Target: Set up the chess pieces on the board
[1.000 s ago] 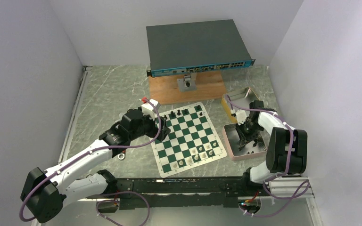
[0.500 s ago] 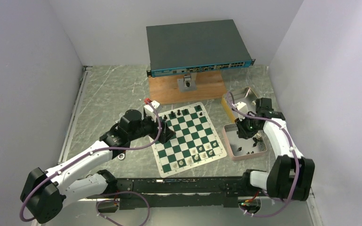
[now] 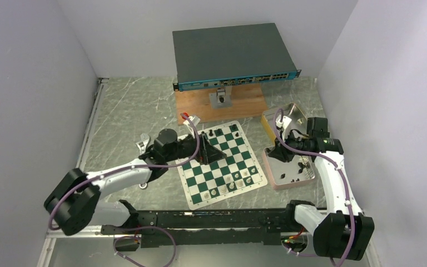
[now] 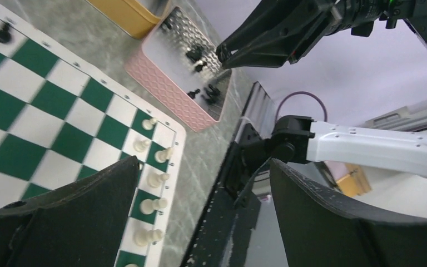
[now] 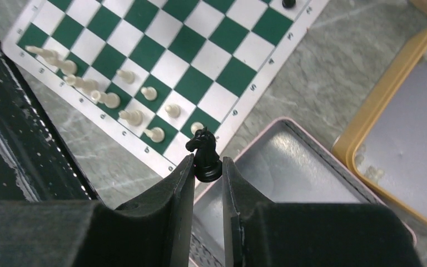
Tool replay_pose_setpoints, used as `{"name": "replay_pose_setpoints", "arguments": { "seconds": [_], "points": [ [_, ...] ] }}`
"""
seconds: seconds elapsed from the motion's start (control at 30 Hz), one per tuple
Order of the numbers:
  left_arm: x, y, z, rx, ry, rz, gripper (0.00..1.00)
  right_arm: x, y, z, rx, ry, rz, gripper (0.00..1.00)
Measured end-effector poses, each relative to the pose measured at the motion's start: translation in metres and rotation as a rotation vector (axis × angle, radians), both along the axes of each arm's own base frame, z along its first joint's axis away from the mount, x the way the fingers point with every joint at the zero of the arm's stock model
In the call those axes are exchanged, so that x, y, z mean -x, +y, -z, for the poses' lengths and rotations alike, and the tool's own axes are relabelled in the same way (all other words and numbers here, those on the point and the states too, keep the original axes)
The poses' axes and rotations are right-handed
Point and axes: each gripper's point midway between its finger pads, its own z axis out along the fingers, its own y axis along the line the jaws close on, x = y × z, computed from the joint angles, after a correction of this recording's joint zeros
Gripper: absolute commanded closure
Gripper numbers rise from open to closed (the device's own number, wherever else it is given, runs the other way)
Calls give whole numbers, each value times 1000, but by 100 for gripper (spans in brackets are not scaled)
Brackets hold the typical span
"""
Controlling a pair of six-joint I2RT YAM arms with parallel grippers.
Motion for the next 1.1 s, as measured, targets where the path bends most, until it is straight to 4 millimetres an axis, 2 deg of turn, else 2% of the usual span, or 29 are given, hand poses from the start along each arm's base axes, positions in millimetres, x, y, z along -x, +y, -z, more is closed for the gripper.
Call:
{"name": "replay_pose_setpoints", "arguments": {
  "seconds": [0.23,0.33,0.43,0.73,1.1],
  "points": [
    [11,-49,19,25,179,60,10,1,13,-13,-73,-31,-30,91],
    [9,-71,17,25,216,47,16,2,17,-14,-86,-29,-43,91],
    [1,-87,10,23,229,10,17,4,20,-15,-95,-29,-58,91],
    [-17,-111,12,-30,262,-99,28,9,32,-15,-100,-20,-104,91],
    [-26,-131,19,-100,268,-141,42,7,34,-16,-97,-32,-112,91]
  ]
}}
